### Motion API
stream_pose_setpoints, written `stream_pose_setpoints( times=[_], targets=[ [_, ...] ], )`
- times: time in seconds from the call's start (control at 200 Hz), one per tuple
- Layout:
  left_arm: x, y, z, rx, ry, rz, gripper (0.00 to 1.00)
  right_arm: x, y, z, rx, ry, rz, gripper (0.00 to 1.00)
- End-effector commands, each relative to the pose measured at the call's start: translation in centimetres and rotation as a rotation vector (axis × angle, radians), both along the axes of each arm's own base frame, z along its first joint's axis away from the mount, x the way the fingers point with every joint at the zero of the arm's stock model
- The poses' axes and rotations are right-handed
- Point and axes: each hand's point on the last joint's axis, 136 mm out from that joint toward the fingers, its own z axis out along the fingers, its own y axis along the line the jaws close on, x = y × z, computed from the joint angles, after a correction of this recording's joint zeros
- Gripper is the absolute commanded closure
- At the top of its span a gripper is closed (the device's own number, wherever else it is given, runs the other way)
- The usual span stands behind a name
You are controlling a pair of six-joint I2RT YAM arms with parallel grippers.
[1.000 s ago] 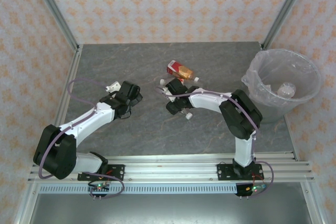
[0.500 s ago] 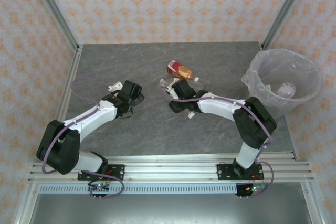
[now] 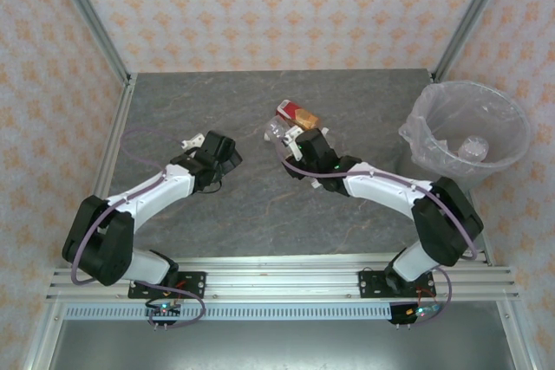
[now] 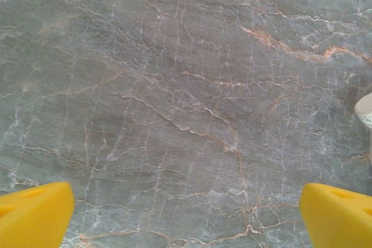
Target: Put the plastic bottles in the bin
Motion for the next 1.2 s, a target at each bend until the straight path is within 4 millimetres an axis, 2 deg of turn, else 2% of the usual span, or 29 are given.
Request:
stream_pose_setpoints(
  times=[0.0, 0.205, 0.38, 0.465, 0.616, 0.661, 0.686, 0.741, 0.921, 1.081, 1.196],
  targets=[
    [1.2, -0.3, 0.7, -0.018, -0.024, -0.002, 0.0, 0.4, -0.3, 2.4, 0.055, -0.069, -0.039, 0.54],
    [1.0, -0.1, 0.2, -0.01, 0.0, 0.011, 0.0, 0.4, -1.1, 4.3, 0.093, -0.138, -0.072, 0.56],
    [1.0, -0.3, -0.2, -0.013, 0.011, 0.008, 0.0, 0.2, -1.7, 6.7, 0.157, -0.196, -0.094, 0.58],
    [1.1, -0.3, -0.2, -0.013, 0.014, 0.009, 0.0, 0.0, -2.0, 8.4, 0.2, -0.227, -0.107, 0.58],
    [1.2, -0.5, -0.3, -0.018, 0.016, 0.001, 0.0, -0.2, -3.3, 12.9, 0.31, -0.328, -0.159, 0.58],
    [1.2, -0.7, -0.3, -0.024, 0.012, -0.005, 0.0, -0.1, -3.9, 13.9, 0.342, -0.358, -0.183, 0.58],
    [1.3, -0.8, -0.3, -0.029, 0.01, -0.009, 0.0, -0.5, -4.5, 15.4, 0.38, -0.39, -0.192, 0.58],
    [1.4, -1.2, -0.3, -0.046, 0.001, -0.026, 0.0, -0.8, -5.4, 17.0, 0.428, -0.429, -0.215, 0.58],
    [2.3, -3.6, 0.0, -0.133, -0.054, -0.13, 0.0, -1.8, -9.3, 21.5, 0.531, -0.541, -0.316, 0.58],
    [3.1, -4.7, 0.9, -0.166, -0.107, -0.18, 0.0, -2.8, -12.8, 24.7, 0.592, -0.625, -0.41, 0.59],
    [3.7, -6.2, 2.0, -0.205, -0.155, -0.245, 0.0, -3.5, -14.7, 26.5, 0.616, -0.666, -0.457, 0.59]
  ],
)
